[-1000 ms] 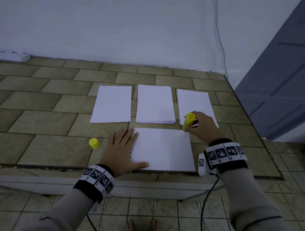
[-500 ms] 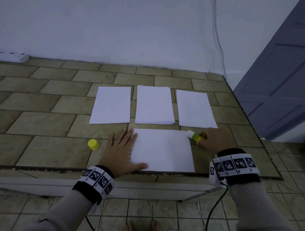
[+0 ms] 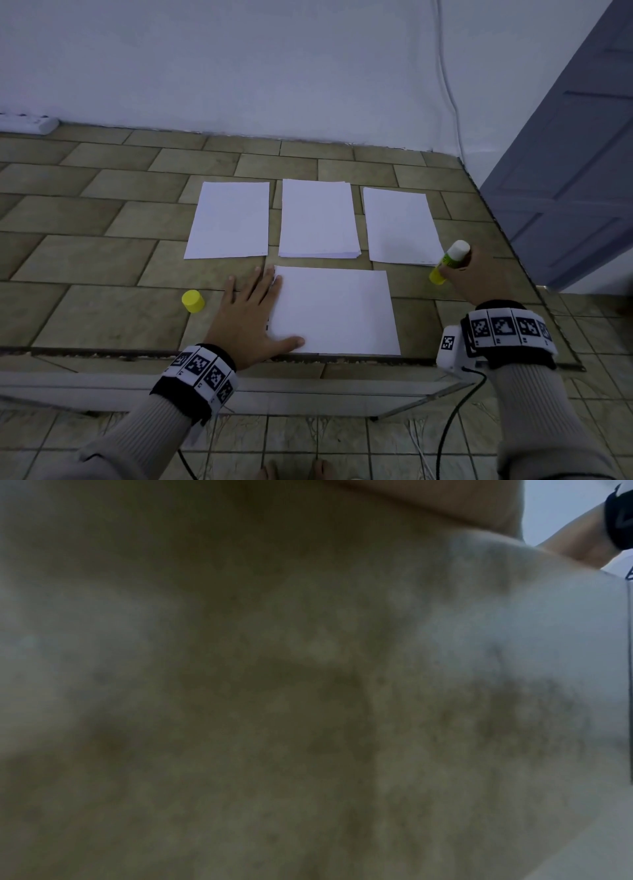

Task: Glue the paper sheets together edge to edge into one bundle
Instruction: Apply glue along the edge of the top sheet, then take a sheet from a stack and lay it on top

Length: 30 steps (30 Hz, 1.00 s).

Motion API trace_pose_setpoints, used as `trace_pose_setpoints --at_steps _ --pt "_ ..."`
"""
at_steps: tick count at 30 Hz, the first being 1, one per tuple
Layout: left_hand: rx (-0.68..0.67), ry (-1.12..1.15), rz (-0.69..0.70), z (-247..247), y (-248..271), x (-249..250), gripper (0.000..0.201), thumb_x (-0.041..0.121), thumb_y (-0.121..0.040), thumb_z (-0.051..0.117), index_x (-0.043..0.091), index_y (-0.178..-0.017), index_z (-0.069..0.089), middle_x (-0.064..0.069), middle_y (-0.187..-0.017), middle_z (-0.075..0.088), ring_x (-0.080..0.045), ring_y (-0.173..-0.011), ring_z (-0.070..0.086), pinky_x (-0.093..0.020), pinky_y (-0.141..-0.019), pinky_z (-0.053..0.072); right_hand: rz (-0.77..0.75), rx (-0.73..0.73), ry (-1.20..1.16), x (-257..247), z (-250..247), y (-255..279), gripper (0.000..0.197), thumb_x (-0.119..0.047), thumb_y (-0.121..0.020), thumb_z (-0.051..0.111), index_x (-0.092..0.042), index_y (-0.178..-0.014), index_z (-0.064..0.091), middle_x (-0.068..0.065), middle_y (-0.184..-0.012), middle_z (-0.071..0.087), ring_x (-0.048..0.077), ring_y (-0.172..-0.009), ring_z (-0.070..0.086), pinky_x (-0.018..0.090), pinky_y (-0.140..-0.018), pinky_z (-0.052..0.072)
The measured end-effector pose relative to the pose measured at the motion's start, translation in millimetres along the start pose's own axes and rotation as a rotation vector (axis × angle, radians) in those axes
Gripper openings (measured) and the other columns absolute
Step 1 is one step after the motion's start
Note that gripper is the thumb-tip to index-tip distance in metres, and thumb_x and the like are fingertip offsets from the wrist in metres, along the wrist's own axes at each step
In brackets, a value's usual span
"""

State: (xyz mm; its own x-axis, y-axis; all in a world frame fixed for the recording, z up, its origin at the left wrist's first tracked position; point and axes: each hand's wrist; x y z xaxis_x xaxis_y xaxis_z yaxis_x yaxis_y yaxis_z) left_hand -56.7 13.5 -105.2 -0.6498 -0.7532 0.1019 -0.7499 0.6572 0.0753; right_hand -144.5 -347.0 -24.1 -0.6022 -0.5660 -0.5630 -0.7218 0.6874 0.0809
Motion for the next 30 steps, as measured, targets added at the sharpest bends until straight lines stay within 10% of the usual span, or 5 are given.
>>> trace_pose_setpoints --at_steps 4,10,16,22,30 --pt "0.010 0.000 0.004 0 0 0 0.124 0.098 -0.065 0.004 0.013 -0.155 0.007 -0.002 -0.161 -0.009 -0.019 -0.149 -0.009 -0.058 -0.118 0.001 0.043 -0.014 -0.022 3 -1 -3 0.046 -0.019 -0.085 0.070 -0.002 -0.122 0.050 0.015 -0.108 0.058 0.032 -0.099 0.056 0.033 -0.076 0.039" --pt "0.026 -0.013 0.004 1 0 1 0.123 0.096 -0.067 0.003 0.011 -0.155 0.011 -0.003 -0.162 -0.002 -0.021 -0.150 -0.001 -0.058 -0.118 0.004 0.084 -0.193 0.316 1 5 18 0.038 -0.030 -0.094 0.055 -0.018 -0.064 0.036 0.006 -0.074 0.048 0.021 -0.074 0.048 0.025 -0.056 0.032" --pt "0.055 0.012 0.021 2 1 1 0.110 0.089 -0.077 0.005 0.012 -0.155 0.016 -0.005 -0.162 0.007 -0.023 -0.150 0.008 -0.061 -0.117 0.011 -0.182 -0.273 0.226 -48 32 26 0.018 -0.018 -0.089 0.060 -0.002 -0.092 0.066 0.010 -0.092 0.065 0.026 -0.087 0.064 0.032 -0.077 0.052" --pt "0.068 0.055 0.023 2 1 0 0.106 0.088 -0.079 0.008 0.015 -0.155 0.013 -0.002 -0.161 0.005 -0.021 -0.150 0.006 -0.060 -0.117 0.009 -0.218 -0.200 0.327 -83 55 -18 0.051 -0.031 -0.091 0.060 -0.002 -0.131 0.045 0.018 -0.130 0.049 0.033 -0.121 0.047 0.038 -0.095 0.041" --pt "0.074 0.066 0.013 3 1 0 0.105 0.088 -0.078 0.009 0.017 -0.155 0.011 -0.001 -0.162 0.004 -0.020 -0.150 0.004 -0.059 -0.118 0.007 -0.171 -0.264 0.481 -79 72 -38 0.045 -0.036 -0.087 0.064 -0.002 -0.115 0.054 0.015 -0.120 0.058 0.030 -0.110 0.056 0.033 -0.080 0.044"
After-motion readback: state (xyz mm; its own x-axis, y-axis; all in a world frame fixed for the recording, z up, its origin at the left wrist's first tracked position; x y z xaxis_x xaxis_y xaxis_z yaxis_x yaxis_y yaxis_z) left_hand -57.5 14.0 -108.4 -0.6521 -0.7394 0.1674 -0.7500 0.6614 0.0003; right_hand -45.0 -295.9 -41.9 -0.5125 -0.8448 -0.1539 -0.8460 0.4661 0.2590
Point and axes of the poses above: each hand's wrist, its own y-axis away from the middle knuckle, its own z-axis out of the palm, x = y × z
